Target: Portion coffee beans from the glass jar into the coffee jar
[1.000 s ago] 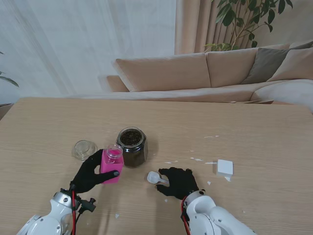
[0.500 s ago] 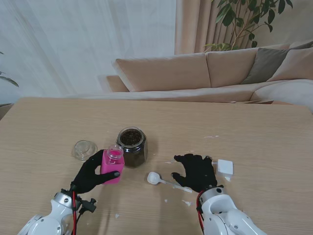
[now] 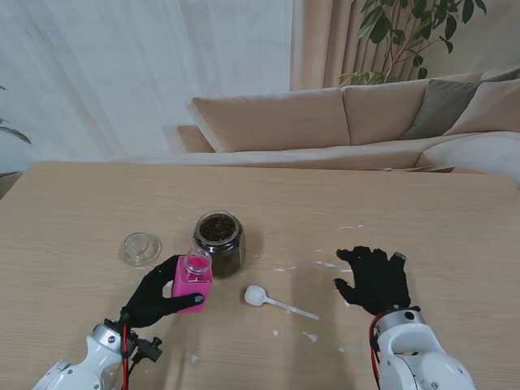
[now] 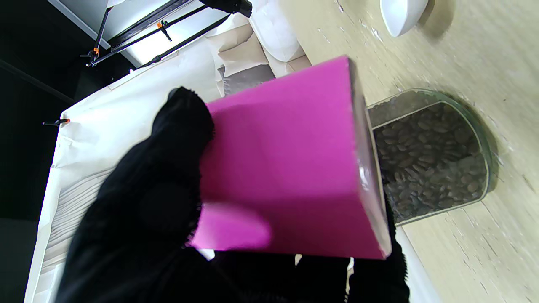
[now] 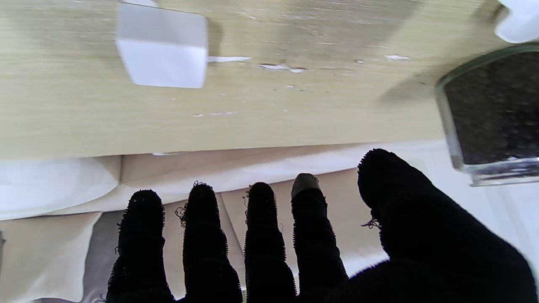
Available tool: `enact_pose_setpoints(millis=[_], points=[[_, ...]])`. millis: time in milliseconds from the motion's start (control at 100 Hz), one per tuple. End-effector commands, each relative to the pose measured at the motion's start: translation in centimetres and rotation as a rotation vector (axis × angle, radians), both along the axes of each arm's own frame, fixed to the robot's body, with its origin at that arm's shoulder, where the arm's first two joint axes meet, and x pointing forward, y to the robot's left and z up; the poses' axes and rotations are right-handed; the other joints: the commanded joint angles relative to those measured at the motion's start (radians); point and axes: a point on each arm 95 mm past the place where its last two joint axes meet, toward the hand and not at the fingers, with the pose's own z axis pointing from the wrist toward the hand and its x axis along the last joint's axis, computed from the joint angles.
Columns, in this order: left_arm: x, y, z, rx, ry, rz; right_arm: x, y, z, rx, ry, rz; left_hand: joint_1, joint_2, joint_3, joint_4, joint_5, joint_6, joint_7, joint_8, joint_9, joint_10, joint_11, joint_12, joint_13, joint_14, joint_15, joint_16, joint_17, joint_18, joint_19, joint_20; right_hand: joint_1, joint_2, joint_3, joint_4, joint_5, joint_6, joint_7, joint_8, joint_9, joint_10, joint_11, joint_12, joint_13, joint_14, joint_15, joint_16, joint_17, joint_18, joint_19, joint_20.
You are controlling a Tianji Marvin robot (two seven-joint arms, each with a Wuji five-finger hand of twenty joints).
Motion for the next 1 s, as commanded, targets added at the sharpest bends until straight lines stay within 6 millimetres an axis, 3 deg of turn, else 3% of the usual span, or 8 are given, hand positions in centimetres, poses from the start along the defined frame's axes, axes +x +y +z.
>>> enact_pose_setpoints(millis=[0, 200, 400, 510, 600, 770, 980, 990], points=[[-0.6, -0.6, -0.1, 0.004, 0.006, -0.026, -0.3, -0.9, -1.0, -0.015, 0.040, -0.026, 0.138, 0.143, 0.110, 0.044, 0.051, -0.141, 0.141, 0.041, 0.044, -0.084, 0.093, 0.033, -0.011, -0.007, 0.010, 0.011, 0.004, 0.003, 0.025, 0.000, -0.009, -0.013, 0.000, 0.010, -0.033, -0.036, 0.003, 0.018, -0.021, -0.015, -0.011, -0.005, -0.027, -0.022, -0.015, -0.018, -0.021, 0.019, -0.029, -0.011], [-0.8, -1.0, -0.3, 0.022, 0.009, -0.037, 0.1, -3.4, -2.0, -0.046, 0.047, -0.073, 0.137, 0.144, 0.110, 0.043, 0.051, -0.141, 0.141, 0.041, 0.043, -0.083, 0.093, 0.032, -0.012, -0.007, 0.009, 0.011, 0.004, 0.002, 0.025, 0.000, -0.026, -0.017, -0.022, -0.006, -0.031, -0.056, 0.010, 0.027, -0.024, -0.020, -0.005, 0.002, -0.026, -0.025, -0.013, -0.015, -0.021, 0.021, -0.030, -0.011], [-0.7, -1.4, -0.5, 0.030, 0.011, -0.040, 1.1, -5.6, -2.9, -0.070, 0.061, -0.088, 0.137, 0.144, 0.110, 0.044, 0.050, -0.141, 0.140, 0.040, 0.044, -0.087, 0.094, 0.032, -0.012, -0.007, 0.008, 0.010, 0.002, 0.002, 0.022, -0.001, -0.005, -0.025, -0.024, -0.013, -0.030, -0.153, 0.024, 0.042, -0.020, -0.086, -0.024, -0.006, -0.037, -0.041, -0.019, -0.017, -0.023, 0.005, -0.035, -0.013], [-0.7, -1.6, -0.5, 0.037, 0.009, -0.045, 1.9, -6.5, -3.5, -0.060, 0.083, -0.085, 0.136, 0.144, 0.110, 0.043, 0.050, -0.142, 0.141, 0.040, 0.043, -0.088, 0.094, 0.032, -0.011, -0.008, 0.008, 0.010, 0.003, 0.003, 0.022, -0.001, 0.017, -0.053, 0.015, 0.002, -0.058, -0.160, 0.025, 0.049, -0.030, -0.110, -0.051, -0.025, -0.043, -0.043, -0.027, -0.025, -0.014, -0.002, -0.037, -0.015], [-0.6, -1.7, -0.6, 0.042, 0.008, -0.047, 2.4, -7.1, -4.1, -0.052, 0.116, -0.077, 0.136, 0.143, 0.111, 0.043, 0.050, -0.141, 0.141, 0.040, 0.044, -0.088, 0.094, 0.032, -0.011, -0.007, 0.008, 0.010, 0.003, 0.002, 0.022, -0.001, 0.034, -0.107, 0.077, 0.007, -0.148, -0.182, 0.004, 0.052, -0.083, -0.120, -0.082, -0.043, -0.068, -0.045, -0.054, -0.049, -0.010, -0.016, -0.051, -0.028], [-0.5, -1.7, -0.6, 0.047, 0.005, -0.047, 3.1, -7.6, -4.9, -0.039, 0.185, -0.058, 0.135, 0.143, 0.112, 0.043, 0.050, -0.142, 0.141, 0.041, 0.043, -0.086, 0.095, 0.031, -0.011, -0.007, 0.008, 0.010, 0.003, 0.003, 0.022, -0.001, 0.034, -0.207, 0.162, -0.033, -0.320, -0.188, -0.015, 0.111, -0.196, -0.112, -0.112, -0.067, -0.123, -0.042, -0.083, -0.075, -0.024, -0.032, -0.076, -0.048], [-0.5, -1.8, -0.6, 0.050, 0.004, -0.045, 3.8, -7.8, -5.9, -0.062, 0.230, -0.024, 0.135, 0.142, 0.112, 0.043, 0.051, -0.141, 0.141, 0.041, 0.045, -0.082, 0.096, 0.031, -0.010, -0.007, 0.009, 0.011, 0.004, 0.003, 0.023, -0.001, -0.033, -0.271, 0.140, -0.065, -0.340, -0.185, -0.032, 0.150, -0.206, -0.078, -0.164, -0.089, -0.136, -0.019, -0.087, -0.077, -0.017, -0.020, -0.078, -0.044], [-0.5, -1.8, -0.6, 0.050, 0.004, -0.044, 3.9, -7.8, -5.9, -0.063, 0.230, -0.024, 0.135, 0.143, 0.112, 0.043, 0.051, -0.140, 0.141, 0.041, 0.045, -0.082, 0.096, 0.031, -0.010, -0.007, 0.010, 0.011, 0.004, 0.003, 0.023, -0.001, -0.037, -0.273, 0.141, -0.069, -0.338, -0.185, -0.043, 0.186, -0.204, -0.075, -0.166, -0.070, -0.134, -0.018, -0.083, -0.074, -0.015, -0.020, -0.079, -0.038]])
